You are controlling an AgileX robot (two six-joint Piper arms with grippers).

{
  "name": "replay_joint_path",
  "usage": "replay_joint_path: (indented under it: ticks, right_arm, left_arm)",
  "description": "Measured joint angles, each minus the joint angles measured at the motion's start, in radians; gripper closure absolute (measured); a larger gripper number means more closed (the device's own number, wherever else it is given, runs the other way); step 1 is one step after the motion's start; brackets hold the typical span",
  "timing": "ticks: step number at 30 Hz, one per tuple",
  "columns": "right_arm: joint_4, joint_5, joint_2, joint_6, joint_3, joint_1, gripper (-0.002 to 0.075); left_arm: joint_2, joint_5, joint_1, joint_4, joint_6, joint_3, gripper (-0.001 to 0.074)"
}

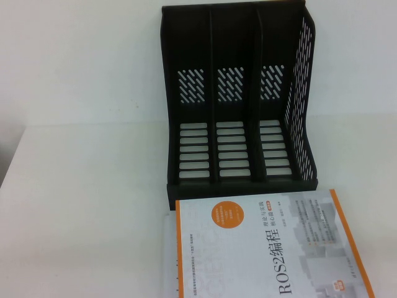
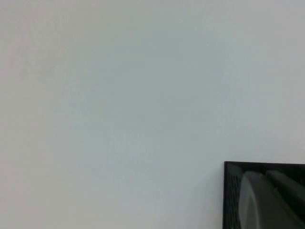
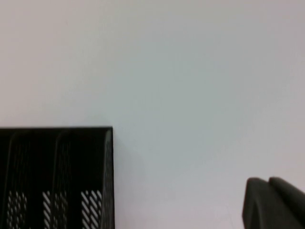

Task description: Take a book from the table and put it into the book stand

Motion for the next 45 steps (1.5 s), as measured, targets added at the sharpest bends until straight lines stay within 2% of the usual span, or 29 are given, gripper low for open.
replay_joint_path:
  ticks: [5,9,11,14,20,23,25,29,32,37,41,45]
  right_arm:
    - [0.06,-0.11,0.0,0.005,0.0,0.0,0.0729]
    - [0.101,-0.105,0.0,0.007,0.0,0.0,0.0729]
    - [0.106,0.028,0.0,0.022,-0.039,0.0,0.0727]
    - [0.113,0.357,0.003,0.044,-0.178,0.0,0.0726]
    - [0.12,0.876,0.187,0.121,-0.534,0.0,0.0725]
    - [0.142,1.048,0.347,0.13,-0.662,0.0,0.0725]
    - [0.17,1.109,0.439,0.098,-0.713,0.0,0.0725]
    - [0.263,1.118,0.614,-0.061,-0.738,0.0,0.0725]
    - [0.304,1.12,0.75,-0.1,-0.738,0.0,0.0725]
    - [0.396,1.13,0.953,-0.181,-0.738,0.0,0.0725]
    - [0.549,1.093,1.117,-0.298,-0.738,0.002,0.0725]
    - [0.614,1.016,1.258,-0.36,-0.738,0.046,0.0725]
  left_arm:
    - [0.0,-0.004,0.0,0.0,-0.002,0.0,0.0738]
    - [0.0,-0.008,0.0,0.0,-0.004,0.0,0.0738]
    - [0.0,-0.006,0.0,0.0,-0.004,0.0,0.0738]
    - [0.0,0.088,0.0,-0.003,-0.004,-0.038,0.0738]
    - [0.048,0.611,0.0,-0.081,-0.024,-0.309,0.0738]
    - [0.163,0.842,0.0,-0.095,-0.035,-0.426,0.0738]
    - [0.232,0.909,0.0,-0.108,-0.035,-0.471,0.0738]
    - [0.356,0.892,0.0,-0.171,-0.039,-0.471,0.0738]
    - [0.462,0.914,0.0,-0.293,0.003,-0.468,0.0738]
    - [0.685,0.996,0.0,-0.574,0.258,-0.486,0.0738]
    - [0.831,1.01,0.0,-0.815,0.492,-0.489,0.0738]
    - [0.916,1.006,0.0,-0.969,0.605,-0.49,0.0738]
